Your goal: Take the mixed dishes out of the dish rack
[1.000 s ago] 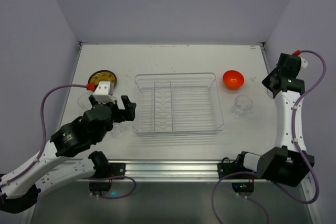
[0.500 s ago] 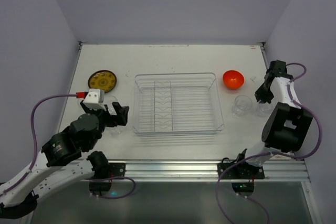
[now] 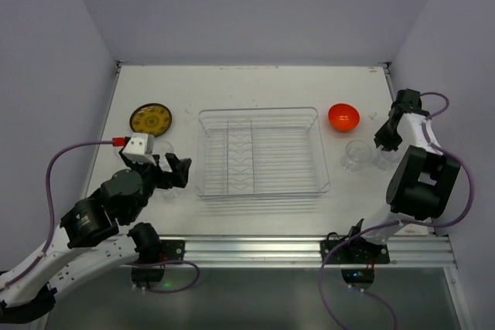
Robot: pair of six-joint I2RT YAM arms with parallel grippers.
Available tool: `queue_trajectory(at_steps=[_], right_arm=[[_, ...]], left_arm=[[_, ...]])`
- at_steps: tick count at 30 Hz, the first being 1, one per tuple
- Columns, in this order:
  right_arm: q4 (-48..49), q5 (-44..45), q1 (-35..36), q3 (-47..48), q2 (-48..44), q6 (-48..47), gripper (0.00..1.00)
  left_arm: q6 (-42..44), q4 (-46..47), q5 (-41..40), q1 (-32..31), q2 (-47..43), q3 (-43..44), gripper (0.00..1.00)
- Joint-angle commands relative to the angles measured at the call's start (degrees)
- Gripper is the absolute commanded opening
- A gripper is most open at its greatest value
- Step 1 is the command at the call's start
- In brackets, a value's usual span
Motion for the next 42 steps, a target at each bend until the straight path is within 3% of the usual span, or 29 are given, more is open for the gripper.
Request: queue_trajectory(at_steps=[1,6,12,16,17,18,21,24,32,37,42], right_arm=[[1.56,-1.87,0.0,1.45,0.71,-0.29,0.21],[0.33,-1.25,0.0,1.8,-4.03,-0.12,0.48],[-2.74,-0.64,-0.09,3.47,-12.8,-0.21,0.52],[-2.4,-0.9,1.74,2.33,-23.7,-1.25,0.63],[-1.52,-0.12,3.32,1.45,-26.6,-2.04,0.92],[-0.47,0.24,7.86,0.31,-29.5,-3.1,0.99],[1.13,2.78,17.44,-2.51,-39.7,-5.22,0.99],[-3.87,3.93,23.61,-2.42,-47.35,-4.52,0.99],[-9.68,-1.08,25.48,-6.73,-70.2,-5.21,0.99],[-19.0,5.42,26.27,-2.6,-71.98,-5.49,0.99],[-17.69,-0.9,26.36,-3.21,-76.54,-9.08,0.99]], left_arm=[[1.82,2.83,0.87,-0.12,-0.54,-0.32,1.0],[2.26,3.01,0.44,0.4,1.56,-0.23,1.0],[3.13,4.14,2.71,5.32,3.06,-0.31,1.0],[4.1,5.47,4.12,10.05,5.33,-0.32,1.0],[4.37,5.56,4.56,11.12,6.22,0.21,1.0],[4.72,5.64,5.52,12.26,7.18,0.39,1.0],[5.59,6.08,7.02,15.87,9.65,0.91,1.0],[6.21,5.22,4.49,16.49,10.18,2.57,1.0],[8.94,-8.75,-3.86,16.49,12.38,16.02,1.0],[4.9,-18.34,-6.68,16.49,9.4,20.34,1.0],[3.05,-17.83,-7.65,16.49,2.9,17.97,1.0]])
